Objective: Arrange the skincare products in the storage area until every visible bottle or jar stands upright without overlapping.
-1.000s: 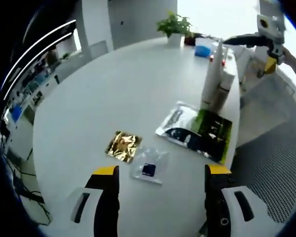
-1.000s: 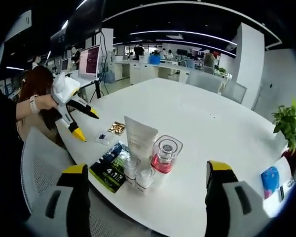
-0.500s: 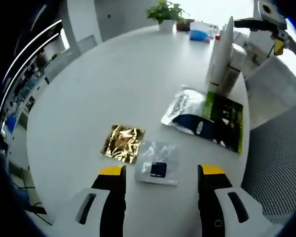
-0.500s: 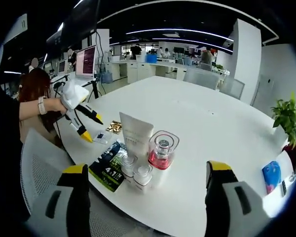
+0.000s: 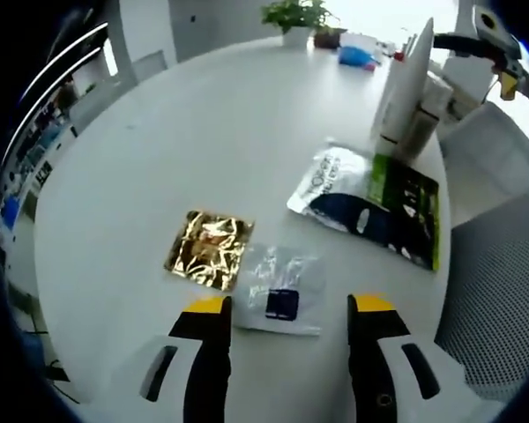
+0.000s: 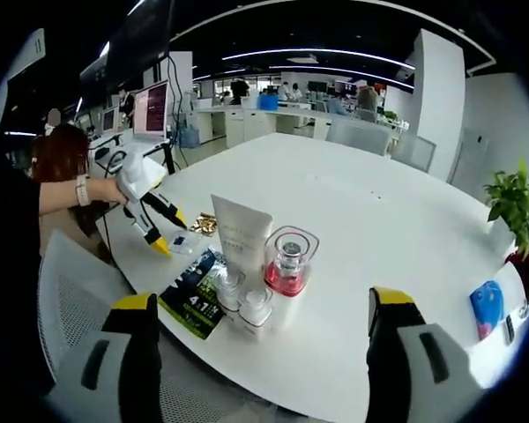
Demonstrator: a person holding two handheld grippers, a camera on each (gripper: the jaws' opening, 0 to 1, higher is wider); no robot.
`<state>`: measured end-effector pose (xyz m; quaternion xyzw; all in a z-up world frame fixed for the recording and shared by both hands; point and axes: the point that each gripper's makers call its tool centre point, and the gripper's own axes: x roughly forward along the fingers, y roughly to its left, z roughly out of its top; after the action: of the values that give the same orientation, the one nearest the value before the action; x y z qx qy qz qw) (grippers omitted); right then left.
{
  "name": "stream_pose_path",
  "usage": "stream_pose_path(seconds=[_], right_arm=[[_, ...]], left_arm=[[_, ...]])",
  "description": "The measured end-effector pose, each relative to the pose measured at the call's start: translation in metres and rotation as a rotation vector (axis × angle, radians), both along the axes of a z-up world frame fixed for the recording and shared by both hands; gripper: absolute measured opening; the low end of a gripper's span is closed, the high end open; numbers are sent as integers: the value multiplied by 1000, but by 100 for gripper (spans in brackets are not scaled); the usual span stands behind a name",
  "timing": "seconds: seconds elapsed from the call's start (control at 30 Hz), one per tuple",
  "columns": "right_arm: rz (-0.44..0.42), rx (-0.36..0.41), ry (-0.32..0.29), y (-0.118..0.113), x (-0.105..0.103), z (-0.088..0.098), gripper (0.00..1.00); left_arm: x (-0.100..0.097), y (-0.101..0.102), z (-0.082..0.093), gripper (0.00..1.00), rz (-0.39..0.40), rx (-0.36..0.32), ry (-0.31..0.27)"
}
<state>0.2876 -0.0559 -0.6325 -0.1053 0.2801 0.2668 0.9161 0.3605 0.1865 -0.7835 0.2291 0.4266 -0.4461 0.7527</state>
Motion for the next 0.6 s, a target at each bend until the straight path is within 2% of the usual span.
stream_pose_path(seconds=[0.03,0.2,0.27,0.6], right_arm=[[0,0,2,0,-1,0,100],[-2,-3,10,0,-2,-2,100],[-3,-1,9,0,-2,-1,100],[-3,-3,17,-2,-2,-2,100]], left_arm=[[3,0,1,48,-7,-5,-13],[6,0,1,46,-6,-1,-7],[7,1,0,45,-34,29,-22],[9,-3,0,43,-57,35,-14]])
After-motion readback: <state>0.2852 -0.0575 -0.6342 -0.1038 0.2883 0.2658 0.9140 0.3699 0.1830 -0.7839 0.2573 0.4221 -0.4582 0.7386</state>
